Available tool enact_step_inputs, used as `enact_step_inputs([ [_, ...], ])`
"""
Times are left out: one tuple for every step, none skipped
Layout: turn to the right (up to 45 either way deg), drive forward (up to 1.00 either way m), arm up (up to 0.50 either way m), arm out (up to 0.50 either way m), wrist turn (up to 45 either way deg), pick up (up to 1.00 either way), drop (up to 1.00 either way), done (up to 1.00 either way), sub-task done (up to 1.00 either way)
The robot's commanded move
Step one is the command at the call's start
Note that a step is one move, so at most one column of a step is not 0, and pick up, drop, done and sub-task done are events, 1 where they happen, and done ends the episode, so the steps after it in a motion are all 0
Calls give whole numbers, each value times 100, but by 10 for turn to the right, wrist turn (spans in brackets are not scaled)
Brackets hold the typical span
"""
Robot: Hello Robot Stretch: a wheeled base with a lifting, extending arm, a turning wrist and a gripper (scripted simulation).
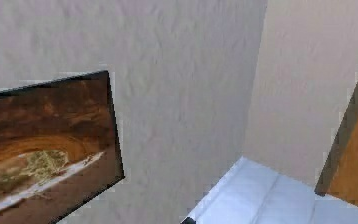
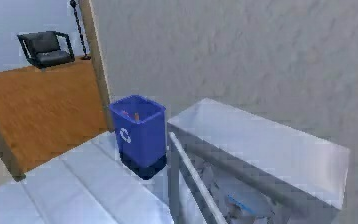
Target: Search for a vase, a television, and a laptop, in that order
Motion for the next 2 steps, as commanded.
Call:
enact_step_inputs([
  [450, 0, 0, 0, 0, 0, 0, 0, 0],
  [30, 0, 0, 0, 0, 0, 0, 0, 0],
])
